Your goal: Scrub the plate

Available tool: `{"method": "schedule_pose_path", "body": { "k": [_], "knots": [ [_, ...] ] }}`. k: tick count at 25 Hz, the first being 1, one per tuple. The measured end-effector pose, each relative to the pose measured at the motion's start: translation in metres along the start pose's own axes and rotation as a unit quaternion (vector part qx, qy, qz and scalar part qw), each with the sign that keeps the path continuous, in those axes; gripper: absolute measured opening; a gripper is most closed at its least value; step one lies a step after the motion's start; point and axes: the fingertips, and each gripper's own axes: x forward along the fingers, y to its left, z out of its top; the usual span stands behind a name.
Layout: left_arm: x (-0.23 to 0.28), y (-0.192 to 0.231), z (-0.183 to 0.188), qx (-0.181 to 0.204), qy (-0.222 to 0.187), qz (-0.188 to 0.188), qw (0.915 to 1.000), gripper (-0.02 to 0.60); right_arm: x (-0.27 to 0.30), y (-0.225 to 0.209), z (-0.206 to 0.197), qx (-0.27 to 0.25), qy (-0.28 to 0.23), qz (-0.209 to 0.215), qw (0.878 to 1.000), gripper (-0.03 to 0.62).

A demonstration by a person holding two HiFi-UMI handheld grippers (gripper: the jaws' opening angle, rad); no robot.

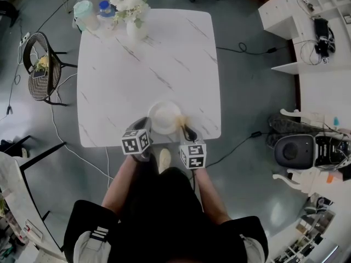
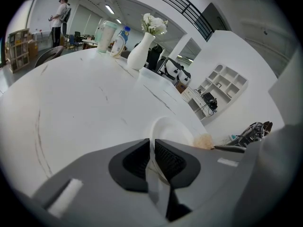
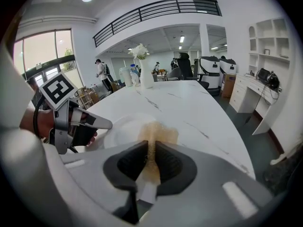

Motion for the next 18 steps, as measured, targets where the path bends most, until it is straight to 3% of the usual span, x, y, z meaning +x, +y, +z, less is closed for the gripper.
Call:
{"method": "schedule_pose_path", "body": {
  "k": [5,9,11,18],
  "knots": [
    [-0.005,0.001,0.000,-0.009,-0.016,-0.002,0.9998,0.054,-0.003,0.001,0.003,0.000,-0.007,0.002,1.000,0.052],
    [-0.012,-0.001,0.001,-0.017,-0.029,-0.015,0.9993,0.179,-0.007,0.001,0.005,0.000,-0.012,0.003,1.000,0.052],
    [-0.016,-0.002,0.001,-0.015,-0.034,-0.018,0.9992,0.211,-0.010,0.002,0.007,0.000,-0.016,0.004,1.000,0.052],
    [-0.039,-0.010,0.008,0.010,-0.064,-0.009,0.9979,0.214,-0.026,0.009,0.017,-0.012,-0.040,0.005,0.999,0.052]
  ]
}}
